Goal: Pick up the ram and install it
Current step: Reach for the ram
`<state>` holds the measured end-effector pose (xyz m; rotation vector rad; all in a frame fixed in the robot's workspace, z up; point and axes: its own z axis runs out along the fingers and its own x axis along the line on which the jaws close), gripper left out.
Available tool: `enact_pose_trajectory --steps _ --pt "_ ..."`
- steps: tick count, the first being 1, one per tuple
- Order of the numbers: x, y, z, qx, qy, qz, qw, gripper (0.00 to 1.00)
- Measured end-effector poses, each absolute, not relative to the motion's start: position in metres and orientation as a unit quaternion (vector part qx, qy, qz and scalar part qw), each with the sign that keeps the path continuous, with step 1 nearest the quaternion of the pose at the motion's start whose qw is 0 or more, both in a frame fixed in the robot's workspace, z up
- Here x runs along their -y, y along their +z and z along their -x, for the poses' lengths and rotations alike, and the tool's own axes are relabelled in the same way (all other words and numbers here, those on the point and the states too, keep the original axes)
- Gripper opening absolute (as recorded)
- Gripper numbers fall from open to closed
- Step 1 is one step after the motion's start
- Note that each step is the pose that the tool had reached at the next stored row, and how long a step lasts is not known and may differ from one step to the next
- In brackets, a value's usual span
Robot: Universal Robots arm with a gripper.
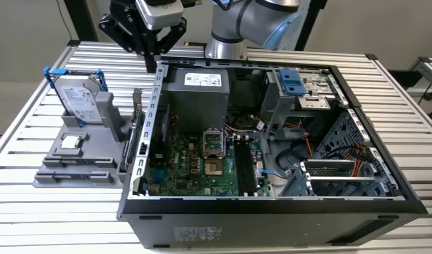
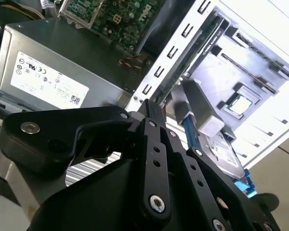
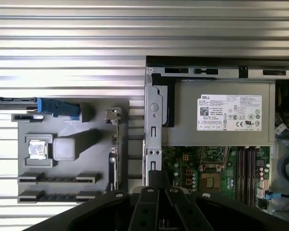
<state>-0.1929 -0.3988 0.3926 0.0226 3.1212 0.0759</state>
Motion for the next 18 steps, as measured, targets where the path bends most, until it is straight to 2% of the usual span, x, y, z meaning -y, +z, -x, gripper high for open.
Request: enact_pose_trajectory --steps 18 --pt "0.399 0.393 0.225 -1.000 0.024 0.005 0.009 0.00"
